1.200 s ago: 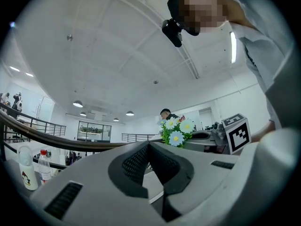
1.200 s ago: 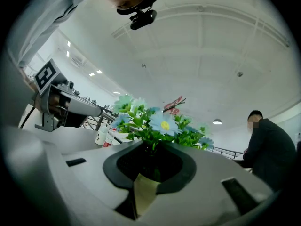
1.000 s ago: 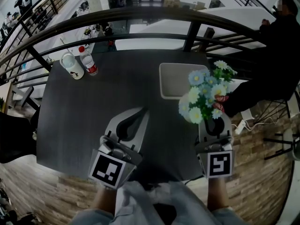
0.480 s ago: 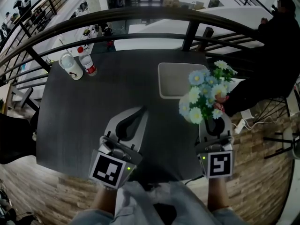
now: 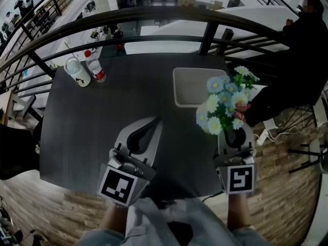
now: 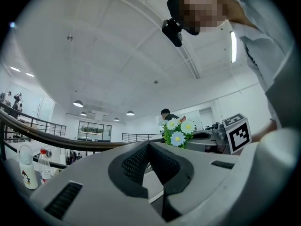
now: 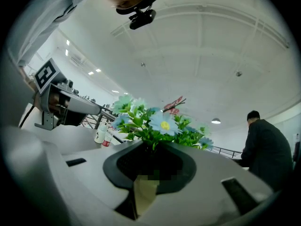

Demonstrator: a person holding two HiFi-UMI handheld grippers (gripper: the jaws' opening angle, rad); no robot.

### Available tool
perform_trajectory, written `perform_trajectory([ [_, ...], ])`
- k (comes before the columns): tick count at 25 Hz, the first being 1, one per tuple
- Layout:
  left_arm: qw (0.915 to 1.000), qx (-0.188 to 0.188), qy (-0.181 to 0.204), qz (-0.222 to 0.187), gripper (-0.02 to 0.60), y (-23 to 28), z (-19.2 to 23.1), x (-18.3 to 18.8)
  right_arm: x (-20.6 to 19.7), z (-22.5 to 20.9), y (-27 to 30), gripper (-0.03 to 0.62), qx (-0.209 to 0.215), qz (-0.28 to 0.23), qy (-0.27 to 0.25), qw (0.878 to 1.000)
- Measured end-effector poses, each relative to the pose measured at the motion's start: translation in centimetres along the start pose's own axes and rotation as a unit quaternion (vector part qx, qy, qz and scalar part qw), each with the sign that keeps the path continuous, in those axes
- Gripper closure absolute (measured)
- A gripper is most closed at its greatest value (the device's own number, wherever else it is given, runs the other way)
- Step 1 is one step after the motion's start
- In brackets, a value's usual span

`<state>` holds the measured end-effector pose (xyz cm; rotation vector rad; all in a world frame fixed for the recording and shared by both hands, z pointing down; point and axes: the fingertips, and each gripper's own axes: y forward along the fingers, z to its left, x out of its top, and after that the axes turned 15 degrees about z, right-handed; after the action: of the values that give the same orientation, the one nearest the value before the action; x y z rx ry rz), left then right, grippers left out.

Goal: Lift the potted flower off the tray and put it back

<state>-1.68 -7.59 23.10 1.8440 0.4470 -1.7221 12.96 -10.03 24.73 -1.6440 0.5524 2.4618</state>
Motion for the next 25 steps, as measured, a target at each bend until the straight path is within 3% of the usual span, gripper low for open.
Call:
perform_trajectory([
  [25, 0.9994, -0.009, -0.023, 0.025, 0.583, 1.6, 0.5, -2.4, -4.2, -0.3, 6.2, 0.536, 0.009, 0.012, 0.001, 1.0],
])
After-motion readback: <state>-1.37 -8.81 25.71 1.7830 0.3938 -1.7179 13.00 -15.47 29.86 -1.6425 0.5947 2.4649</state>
